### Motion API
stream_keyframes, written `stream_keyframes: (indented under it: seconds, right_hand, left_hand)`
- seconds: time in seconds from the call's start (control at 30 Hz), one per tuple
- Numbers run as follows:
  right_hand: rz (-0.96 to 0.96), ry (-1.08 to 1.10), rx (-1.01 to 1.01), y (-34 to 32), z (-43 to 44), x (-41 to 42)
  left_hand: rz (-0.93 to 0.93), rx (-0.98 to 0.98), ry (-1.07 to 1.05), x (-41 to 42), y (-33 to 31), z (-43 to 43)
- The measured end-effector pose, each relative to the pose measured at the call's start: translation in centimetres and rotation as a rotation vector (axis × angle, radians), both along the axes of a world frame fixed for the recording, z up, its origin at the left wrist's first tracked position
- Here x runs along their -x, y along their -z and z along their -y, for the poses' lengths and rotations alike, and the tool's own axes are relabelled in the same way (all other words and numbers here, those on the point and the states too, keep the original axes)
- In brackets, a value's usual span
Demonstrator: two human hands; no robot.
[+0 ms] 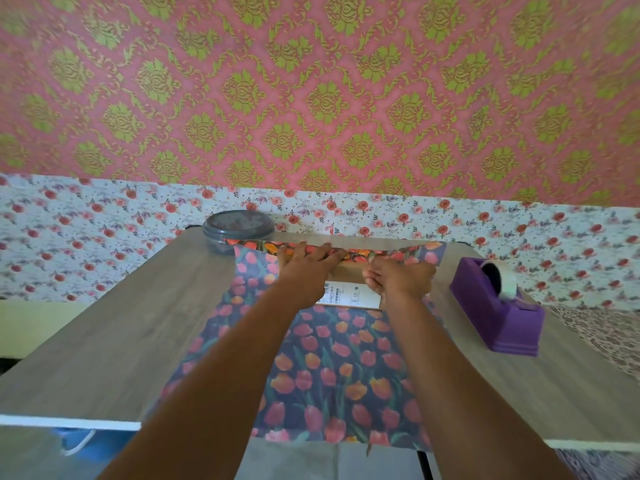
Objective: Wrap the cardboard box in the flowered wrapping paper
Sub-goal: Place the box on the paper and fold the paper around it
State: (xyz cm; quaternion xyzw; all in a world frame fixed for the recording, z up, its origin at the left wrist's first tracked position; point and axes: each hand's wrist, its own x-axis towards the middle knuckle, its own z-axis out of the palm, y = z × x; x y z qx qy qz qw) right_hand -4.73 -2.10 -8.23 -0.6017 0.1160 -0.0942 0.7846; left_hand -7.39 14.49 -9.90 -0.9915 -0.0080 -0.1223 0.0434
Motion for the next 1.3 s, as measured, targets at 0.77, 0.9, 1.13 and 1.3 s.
stream_keyframes:
  seconds: [0.77, 0.9, 1.13, 1.3]
  right_hand:
    - [0.146, 0.215, 0.313, 4.5, 0.2, 3.1]
    - [0.753, 0.319, 0.953, 1.8, 0.9, 2.5]
    - [0.706, -0.358, 1.425, 0.8, 4.0, -1.2]
    - [0.706, -0.327, 1.570, 2.3, 4.9, -1.1]
  left_hand:
    - [0.021, 0.019, 0.019, 0.0, 0.2, -0.1]
    - [0.021, 0.026, 0.021, -0.1, 0.3, -0.2]
    - [0.024, 0.015, 0.024, -0.1, 0.1, -0.2]
    - [0.019, 0.010, 0.024, 0.3, 0.2, -0.2]
